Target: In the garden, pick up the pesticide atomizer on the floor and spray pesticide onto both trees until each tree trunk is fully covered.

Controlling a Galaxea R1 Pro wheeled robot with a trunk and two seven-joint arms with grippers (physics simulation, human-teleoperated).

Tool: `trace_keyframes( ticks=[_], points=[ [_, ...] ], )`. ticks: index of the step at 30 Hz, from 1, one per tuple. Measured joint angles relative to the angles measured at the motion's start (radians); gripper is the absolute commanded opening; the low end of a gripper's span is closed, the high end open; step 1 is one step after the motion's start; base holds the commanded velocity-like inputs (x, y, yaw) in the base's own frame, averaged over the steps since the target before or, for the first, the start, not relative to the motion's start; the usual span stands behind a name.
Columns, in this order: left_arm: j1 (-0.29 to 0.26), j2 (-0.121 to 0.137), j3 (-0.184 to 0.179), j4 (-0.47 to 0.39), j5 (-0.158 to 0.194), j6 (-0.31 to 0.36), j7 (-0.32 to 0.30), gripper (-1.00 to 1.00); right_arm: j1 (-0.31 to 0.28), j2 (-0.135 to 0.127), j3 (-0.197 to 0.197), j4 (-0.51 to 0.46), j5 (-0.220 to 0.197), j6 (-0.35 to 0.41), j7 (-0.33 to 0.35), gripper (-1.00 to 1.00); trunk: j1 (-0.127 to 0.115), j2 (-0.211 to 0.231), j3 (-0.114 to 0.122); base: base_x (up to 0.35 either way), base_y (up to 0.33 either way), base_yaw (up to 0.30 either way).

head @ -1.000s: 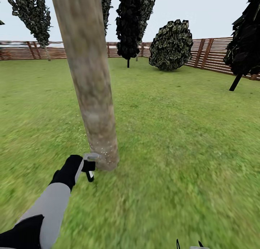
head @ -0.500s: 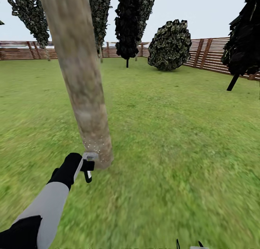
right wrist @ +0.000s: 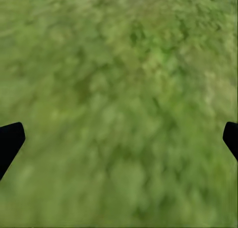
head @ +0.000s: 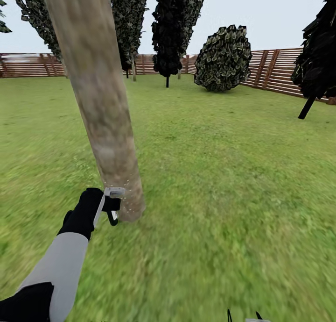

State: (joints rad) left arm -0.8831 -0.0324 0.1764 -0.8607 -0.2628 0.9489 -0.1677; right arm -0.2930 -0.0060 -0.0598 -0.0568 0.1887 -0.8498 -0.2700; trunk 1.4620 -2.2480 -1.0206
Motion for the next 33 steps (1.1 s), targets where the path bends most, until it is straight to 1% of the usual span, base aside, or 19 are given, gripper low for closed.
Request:
trace_keyframes(
  ticks=[2, 6, 8, 10, 12, 13, 15, 16, 17, 18, 19, 20, 22, 24, 26, 28, 29, 31, 33],
  points=[
    [0.001, 0.000, -0.003, -0.028, 0.000, 0.016, -0.001, -1.00, 0.000, 0.000, 0.000, 0.000, 0.000, 0.000, 0.000, 1.00, 0.000, 0.000, 0.000, -0.110, 0.021, 0.185],
    [-0.005, -0.003, -0.004, -0.033, 0.003, 0.017, -0.001, -1.00, 0.000, 0.000, -0.001, 0.000, 0.000, -0.001, 0.000, 1.00, 0.000, 0.000, 0.000, -0.171, 0.039, 0.038],
    [-0.011, -0.023, -0.006, -0.033, 0.008, 0.018, -0.001, -1.00, 0.000, 0.000, -0.001, 0.000, 0.000, -0.001, 0.000, 1.00, 0.000, 0.000, 0.000, -0.016, 0.003, 0.002],
    [-0.016, -0.058, -0.009, -0.033, 0.013, 0.018, -0.001, -1.00, 0.000, 0.000, -0.001, 0.000, 0.000, -0.001, 0.000, 1.00, 0.000, 0.000, 0.000, -0.005, 0.001, 0.001],
    [-0.030, -0.084, -0.009, -0.033, 0.009, 0.019, 0.000, -1.00, 0.000, 0.000, -0.001, 0.000, 0.000, -0.001, 0.000, 1.00, 0.000, 0.000, 0.000, -0.001, 0.000, 0.000],
    [-0.034, -0.084, -0.009, -0.033, 0.000, 0.020, 0.000, -1.00, 0.000, 0.000, -0.001, 0.000, 0.000, -0.001, 0.000, 1.00, 0.000, 0.000, 0.000, 0.000, 0.000, 0.000],
    [-0.036, -0.075, -0.004, -0.033, -0.002, 0.022, -0.001, -1.00, 0.000, 0.000, 0.000, 0.000, 0.000, -0.001, 0.000, 1.00, 0.000, 0.000, 0.000, 0.000, 0.000, 0.000],
    [-0.036, -0.061, -0.001, -0.034, -0.008, 0.022, -0.003, -1.00, 0.000, 0.000, 0.000, 0.000, 0.000, 0.000, 0.000, 1.00, 0.000, 0.000, 0.000, 0.000, 0.000, 0.000],
    [-0.034, -0.027, 0.002, -0.049, -0.004, 0.032, -0.004, -1.00, 0.000, 0.000, 0.000, 0.000, 0.000, 0.000, 0.000, 1.00, 0.000, 0.000, 0.000, 0.000, 0.000, 0.000],
    [-0.033, -0.003, 0.003, -0.063, -0.017, 0.042, -0.004, -1.00, 0.000, 0.000, 0.000, 0.000, 0.000, 0.000, 0.000, 1.00, 0.000, 0.000, 0.000, 0.000, 0.000, 0.000],
    [-0.032, 0.008, 0.002, -0.069, -0.003, 0.048, -0.005, -1.00, 0.000, 0.000, 0.000, 0.000, 0.000, 0.000, 0.000, 1.00, 0.000, 0.000, 0.000, 0.000, 0.000, 0.000],
    [-0.032, 0.019, 0.003, -0.076, -0.003, 0.052, -0.005, -1.00, 0.000, 0.000, 0.000, 0.000, 0.000, 0.000, 0.000, 1.00, 0.000, 0.000, 0.000, 0.000, 0.000, 0.000],
    [-0.035, 0.028, 0.002, -0.081, 0.001, 0.057, -0.006, -1.00, 0.000, 0.000, -0.001, 0.000, 0.000, 0.000, 0.000, 1.00, 0.000, 0.000, 0.000, 0.000, 0.000, 0.000],
    [-0.037, 0.024, -0.002, -0.082, 0.006, 0.059, -0.006, -1.00, 0.000, 0.000, 0.000, 0.000, 0.000, 0.000, 0.000, 1.00, 0.000, 0.000, 0.000, 0.000, 0.000, 0.000],
    [-0.042, 0.013, -0.006, -0.083, 0.008, 0.059, -0.006, -1.00, 0.000, 0.000, 0.000, 0.000, 0.000, 0.000, 0.000, 1.00, 0.000, 0.000, 0.000, 0.000, 0.000, 0.000],
    [-0.063, -0.007, -0.009, -0.083, 0.012, 0.061, -0.017, -1.00, 0.000, 0.000, -0.001, 0.000, 0.000, 0.000, 0.000, 1.00, 0.000, 0.000, 0.000, 0.000, 0.000, 0.000],
    [-0.075, -0.010, -0.009, -0.083, 0.008, 0.064, -0.029, -1.00, 0.000, 0.000, 0.000, 0.000, 0.000, 0.000, 0.000, 1.00, 0.000, 0.000, 0.000, 0.000, 0.000, 0.000],
    [-0.092, -0.006, -0.010, -0.082, 0.003, 0.069, -0.054, -1.00, 0.000, 0.000, 0.000, 0.000, 0.000, 0.000, 0.000, 1.00, 0.000, 0.000, 0.000, 0.000, 0.000, 0.000],
    [-0.099, 0.016, -0.012, -0.081, -0.006, 0.072, -0.078, -1.00, 0.000, 0.000, 0.000, 0.000, 0.000, 0.000, 0.000, 1.00, 0.000, 0.000, 0.000, 0.000, 0.000, 0.000]
  ],
)
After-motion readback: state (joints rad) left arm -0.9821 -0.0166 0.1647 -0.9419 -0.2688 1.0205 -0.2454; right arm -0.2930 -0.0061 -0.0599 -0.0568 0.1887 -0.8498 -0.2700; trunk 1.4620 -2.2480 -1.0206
